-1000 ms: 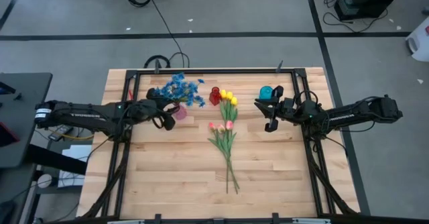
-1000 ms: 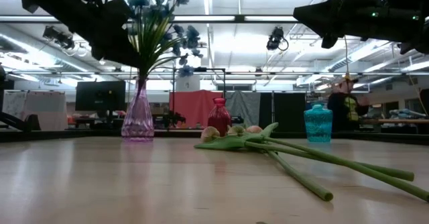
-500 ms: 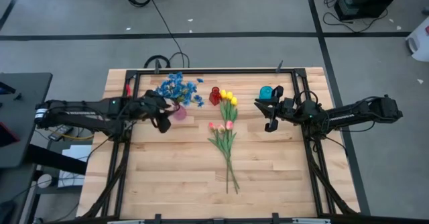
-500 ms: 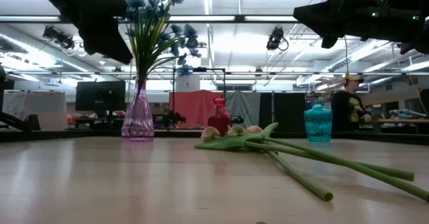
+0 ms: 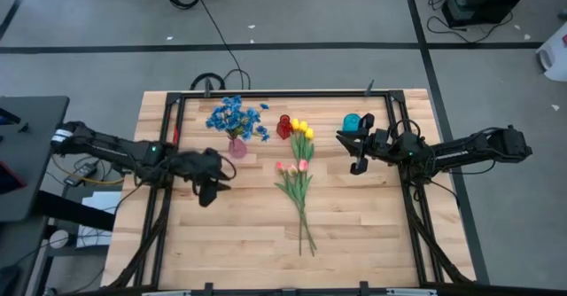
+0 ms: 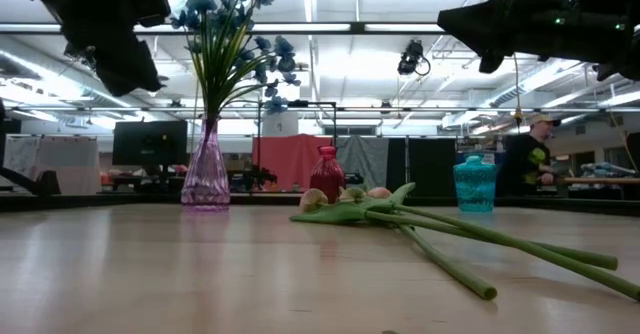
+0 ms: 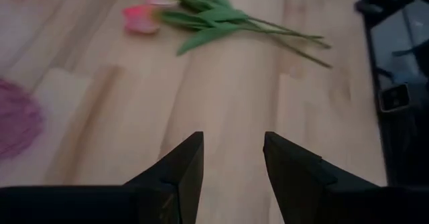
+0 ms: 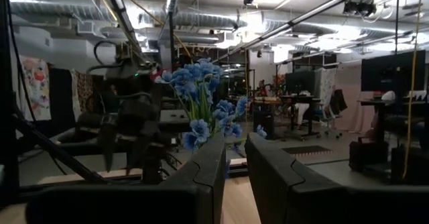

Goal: Sort flowers into vase by color
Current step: Put the pink tulip into the red vase

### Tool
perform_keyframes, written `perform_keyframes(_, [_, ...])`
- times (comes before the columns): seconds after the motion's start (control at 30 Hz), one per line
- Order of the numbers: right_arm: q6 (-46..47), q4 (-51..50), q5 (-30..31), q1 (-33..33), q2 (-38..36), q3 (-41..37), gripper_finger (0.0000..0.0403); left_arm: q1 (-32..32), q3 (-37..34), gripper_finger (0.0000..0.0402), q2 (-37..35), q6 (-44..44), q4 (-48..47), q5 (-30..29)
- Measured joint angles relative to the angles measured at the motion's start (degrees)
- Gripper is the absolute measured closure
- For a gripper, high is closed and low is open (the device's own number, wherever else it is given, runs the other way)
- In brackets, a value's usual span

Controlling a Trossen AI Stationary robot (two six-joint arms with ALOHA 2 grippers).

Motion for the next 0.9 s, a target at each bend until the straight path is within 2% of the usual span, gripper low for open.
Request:
perform_keyframes(0.17, [4.6, -1.9, -5.4, 1.0, 0.0, 0.7, 0.0329, -4.5, -3.5, 0.0239, 4.0, -0.6, 9.9, -4.2])
perform_keyframes(0.3, [11.8, -13.3, -4.1, 4.7, 2.2, 4.3, 0.0329, -5.1, -4.6, 0.0239, 9.4, 2.5, 15.1, -8.1])
perform_keyframes(0.47, [20.5, -28.5, 0.6, 10.4, 9.1, 11.8, 0.0329, -5.1, -4.7, 0.0239, 15.6, 6.6, 22.4, -14.4])
perform_keyframes(0.67, [28.7, -43.2, 0.9, 17.0, 19.3, 22.6, 0.0329, -4.9, -4.6, 0.0239, 21.6, 12.9, 34.5, -17.1])
perform_keyframes(0.9, [39.7, -57.7, 0.2, 22.0, 32.1, 33.0, 0.0329, -4.7, -4.6, 0.0239, 25.7, 16.9, 42.3, -20.5])
